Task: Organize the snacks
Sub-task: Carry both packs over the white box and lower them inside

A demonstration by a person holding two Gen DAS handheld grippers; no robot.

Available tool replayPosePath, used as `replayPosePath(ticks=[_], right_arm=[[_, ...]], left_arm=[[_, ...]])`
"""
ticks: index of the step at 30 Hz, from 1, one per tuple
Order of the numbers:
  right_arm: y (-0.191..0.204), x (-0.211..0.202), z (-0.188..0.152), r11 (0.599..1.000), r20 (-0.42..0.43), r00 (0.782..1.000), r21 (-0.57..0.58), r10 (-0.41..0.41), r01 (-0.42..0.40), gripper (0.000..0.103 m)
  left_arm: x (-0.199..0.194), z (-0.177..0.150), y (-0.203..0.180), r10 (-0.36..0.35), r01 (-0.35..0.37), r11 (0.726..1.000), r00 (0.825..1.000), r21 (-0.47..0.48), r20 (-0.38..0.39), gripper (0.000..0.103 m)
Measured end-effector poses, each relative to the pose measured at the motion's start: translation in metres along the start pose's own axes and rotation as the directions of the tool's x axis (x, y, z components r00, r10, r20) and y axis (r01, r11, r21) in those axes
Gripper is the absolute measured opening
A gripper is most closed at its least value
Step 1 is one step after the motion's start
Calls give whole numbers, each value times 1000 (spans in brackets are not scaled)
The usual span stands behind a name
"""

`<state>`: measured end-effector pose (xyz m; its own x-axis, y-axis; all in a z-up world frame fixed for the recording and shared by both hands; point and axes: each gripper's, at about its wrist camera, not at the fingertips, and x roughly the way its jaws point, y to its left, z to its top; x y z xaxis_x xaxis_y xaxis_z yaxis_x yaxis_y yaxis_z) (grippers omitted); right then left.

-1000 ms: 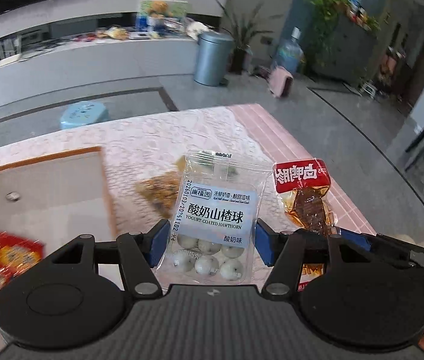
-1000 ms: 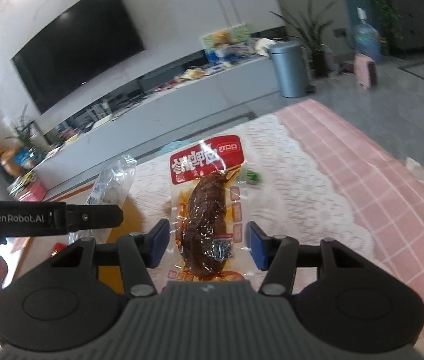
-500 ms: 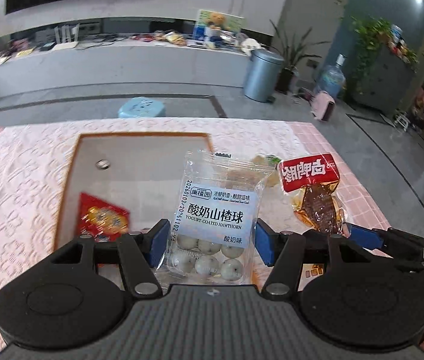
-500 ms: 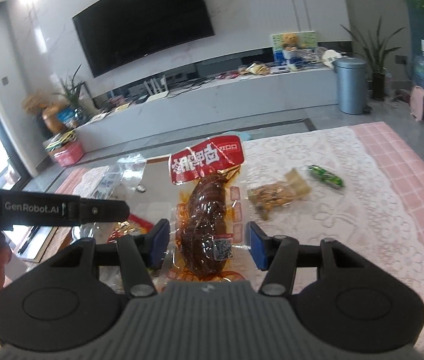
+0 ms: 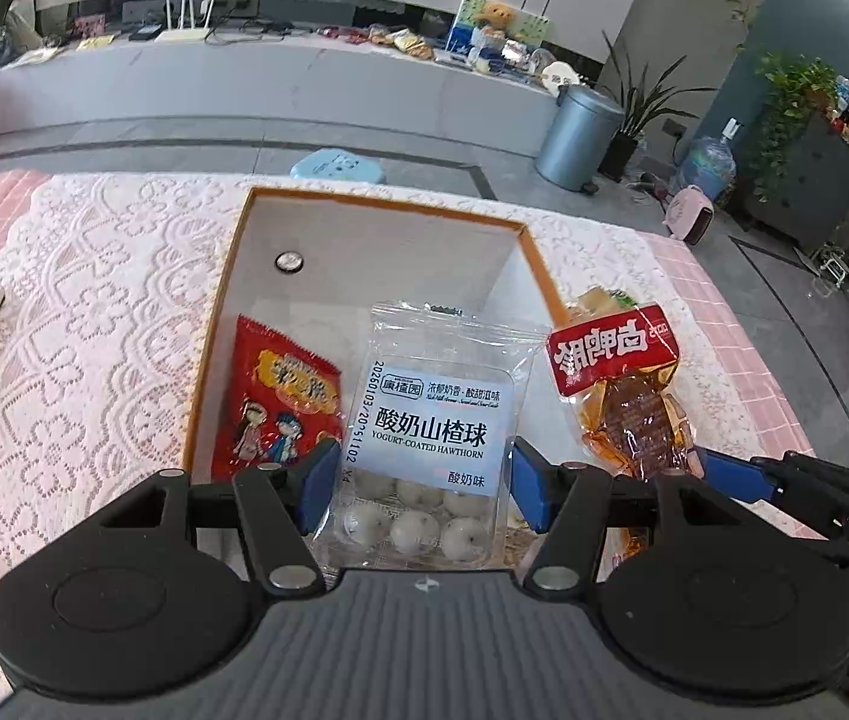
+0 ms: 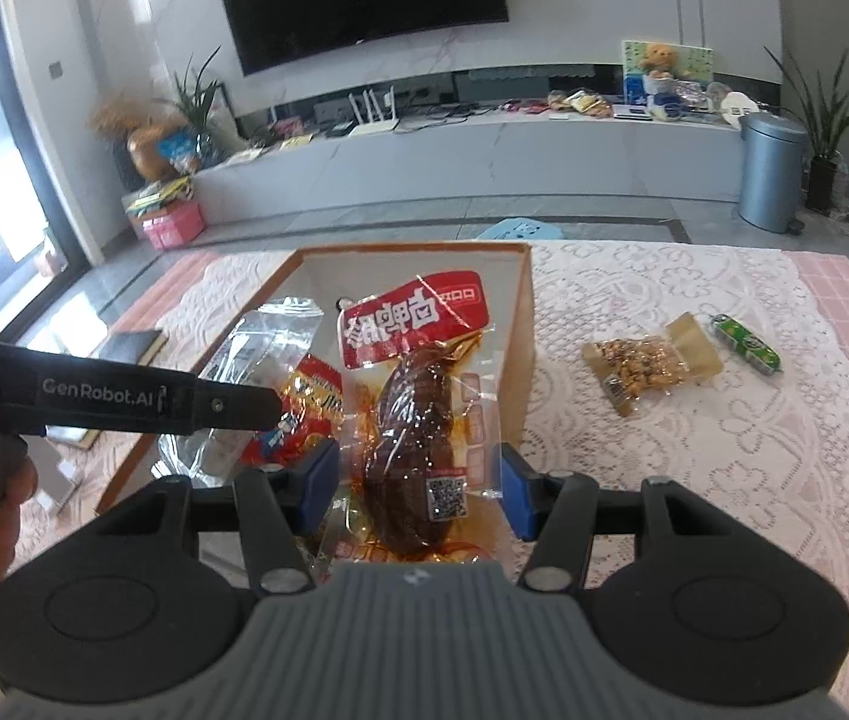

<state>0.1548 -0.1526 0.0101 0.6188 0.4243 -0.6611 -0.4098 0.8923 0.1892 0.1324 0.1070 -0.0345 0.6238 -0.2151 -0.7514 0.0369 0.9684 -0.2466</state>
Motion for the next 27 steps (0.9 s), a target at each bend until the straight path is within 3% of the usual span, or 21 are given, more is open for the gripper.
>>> replayPosePath(ticks=[9, 16, 27], right_arm=[[14, 39, 2, 998, -58, 998, -59, 36, -39, 53], [21, 70, 0, 995, -120, 992, -90, 37, -48, 52], [36, 84, -3, 978, -142, 990, -205, 2, -32, 53]], left_arm=[[21, -1, 18, 6, -6, 1000, 999, -12, -49, 68], [39, -1, 21, 88, -83, 996, 990, 41, -111, 68], [43, -4, 7, 169, -151, 979, 978, 138, -124, 72]])
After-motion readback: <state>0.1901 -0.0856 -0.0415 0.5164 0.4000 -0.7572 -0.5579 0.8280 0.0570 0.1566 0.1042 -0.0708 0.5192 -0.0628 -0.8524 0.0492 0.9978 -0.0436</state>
